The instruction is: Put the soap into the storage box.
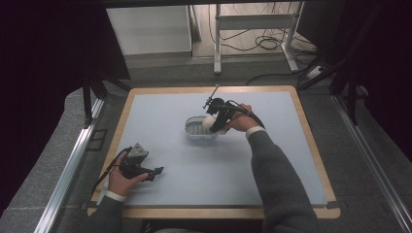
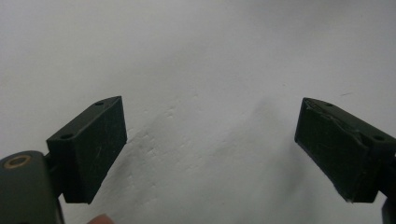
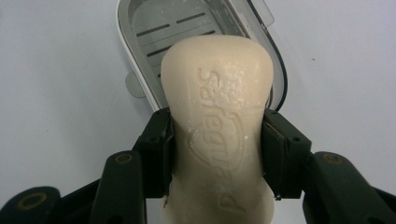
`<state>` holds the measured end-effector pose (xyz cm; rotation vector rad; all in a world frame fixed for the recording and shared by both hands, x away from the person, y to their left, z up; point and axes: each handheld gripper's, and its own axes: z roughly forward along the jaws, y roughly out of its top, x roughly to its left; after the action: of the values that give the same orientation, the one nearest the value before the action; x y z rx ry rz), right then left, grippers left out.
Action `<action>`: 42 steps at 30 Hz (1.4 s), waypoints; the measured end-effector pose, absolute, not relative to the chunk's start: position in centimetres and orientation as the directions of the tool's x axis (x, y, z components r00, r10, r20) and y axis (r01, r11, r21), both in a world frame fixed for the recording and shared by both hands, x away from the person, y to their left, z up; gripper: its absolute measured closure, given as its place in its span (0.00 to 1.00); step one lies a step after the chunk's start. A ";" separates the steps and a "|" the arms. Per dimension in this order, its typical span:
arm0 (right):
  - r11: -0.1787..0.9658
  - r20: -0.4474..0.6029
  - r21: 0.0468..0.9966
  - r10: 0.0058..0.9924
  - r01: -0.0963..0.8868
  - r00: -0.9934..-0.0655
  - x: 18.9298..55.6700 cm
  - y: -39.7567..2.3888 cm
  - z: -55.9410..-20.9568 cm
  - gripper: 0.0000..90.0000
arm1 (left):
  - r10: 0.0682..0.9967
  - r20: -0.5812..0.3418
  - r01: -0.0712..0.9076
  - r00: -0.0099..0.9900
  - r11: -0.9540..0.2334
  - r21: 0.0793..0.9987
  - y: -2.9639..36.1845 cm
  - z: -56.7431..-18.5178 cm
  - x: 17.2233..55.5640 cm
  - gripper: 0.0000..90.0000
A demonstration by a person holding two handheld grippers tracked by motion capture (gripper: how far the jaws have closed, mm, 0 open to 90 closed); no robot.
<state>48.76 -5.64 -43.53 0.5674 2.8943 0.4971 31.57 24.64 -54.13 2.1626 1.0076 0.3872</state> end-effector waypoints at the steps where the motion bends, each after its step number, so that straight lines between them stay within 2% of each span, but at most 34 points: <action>1: 0.878 -0.085 0.348 0.380 0.330 -0.921 48.8 -5.5 -43.6 0.54 | 0.759 -0.026 0.546 0.651 -0.445 0.710 24.6 -54.1 31.6 0.11; 14: 0.897 -0.075 0.343 0.323 0.280 -0.943 49.6 -2.9 -43.9 0.54 | 0.759 -0.028 0.547 0.651 -0.444 0.710 24.7 -54.1 31.6 0.11; 27: 0.927 -0.108 0.307 0.258 0.215 -0.960 50.4 -1.5 -45.4 0.54 | 0.758 -0.026 0.546 0.651 -0.445 0.710 24.6 -54.1 31.6 0.11; 32: 0.917 -0.117 0.326 0.280 0.230 -0.953 50.2 -1.6 -45.2 0.49 | 0.758 -0.026 0.545 0.652 -0.445 0.711 24.6 -54.1 31.6 0.11; 35: 0.897 -0.098 0.365 0.305 0.251 -0.947 50.0 -1.9 -44.4 0.49 | 0.757 -0.027 0.546 0.653 -0.445 0.710 24.7 -54.1 31.6 0.11; 42: 0.881 -0.104 0.382 0.341 0.279 -0.934 49.5 -3.0 -43.4 0.45 | 0.757 -0.028 0.546 0.653 -0.444 0.710 24.6 -54.1 31.6 0.11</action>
<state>49.53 -2.97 -43.37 0.4792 2.8818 0.5479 31.55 24.65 -54.09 2.1619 1.0064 0.3836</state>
